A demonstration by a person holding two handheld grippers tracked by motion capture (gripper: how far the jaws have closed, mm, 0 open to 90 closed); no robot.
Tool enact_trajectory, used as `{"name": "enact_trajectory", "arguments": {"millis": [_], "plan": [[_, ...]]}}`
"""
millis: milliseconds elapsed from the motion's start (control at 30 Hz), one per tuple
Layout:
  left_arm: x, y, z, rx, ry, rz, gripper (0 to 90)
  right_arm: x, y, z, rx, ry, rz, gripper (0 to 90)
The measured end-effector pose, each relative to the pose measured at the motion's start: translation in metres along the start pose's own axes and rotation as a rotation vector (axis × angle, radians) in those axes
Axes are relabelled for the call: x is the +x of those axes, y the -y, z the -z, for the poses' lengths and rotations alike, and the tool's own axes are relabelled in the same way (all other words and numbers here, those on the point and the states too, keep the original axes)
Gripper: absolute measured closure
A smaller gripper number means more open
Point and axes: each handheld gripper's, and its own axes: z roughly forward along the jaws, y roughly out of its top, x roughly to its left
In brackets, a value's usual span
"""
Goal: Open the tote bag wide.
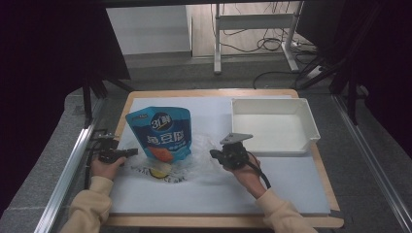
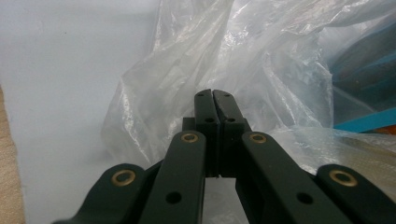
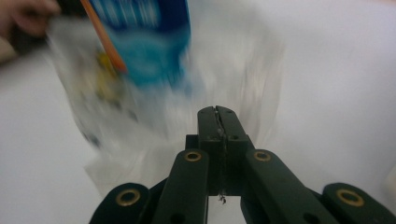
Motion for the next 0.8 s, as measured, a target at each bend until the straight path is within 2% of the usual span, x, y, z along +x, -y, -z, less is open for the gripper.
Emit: {"name": "enact_trajectory", "arguments": {"millis": [67, 133, 267, 300, 433, 533, 700, 800], "plan": [[0.000, 0.000, 0.000, 0.000, -0.001, -0.001, 89.7, 0.000, -0.015, 0.009, -0.049, 0.005, 0.001, 88.9], [-0.001, 0.000, 0.000, 0.001, -0.003, -0.001, 89.7, -0.003, -0.028, 0.009, -0.076, 0.009, -0.007, 88.8], [-0.001, 0.000, 0.000, 0.001, -0.002, -0.002, 89.8, -0.008, -0.042, -0.016, -0.057, 0.018, -0.029, 88.8], [0.000, 0.000, 0.000, 0.001, 0.000, -0.002, 89.7, -0.009, -0.041, -0.032, -0.042, 0.036, -0.040, 88.8], [0.000, 0.000, 0.000, 0.001, 0.003, -0.003, 89.8, -0.013, -0.031, -0.063, 0.003, 0.108, -0.079, 88.8], [0.000, 0.000, 0.000, 0.000, 0.004, -0.005, 89.7, -0.016, -0.018, -0.076, 0.039, 0.170, -0.084, 88.8], [0.000, 0.000, 0.000, 0.000, 0.000, -0.006, 89.7, -0.023, 0.003, -0.083, 0.091, 0.195, -0.095, 88.8], [-0.001, 0.000, 0.000, -0.001, -0.003, -0.005, 89.7, -0.028, 0.010, -0.084, 0.095, 0.192, -0.111, 88.9]]}}
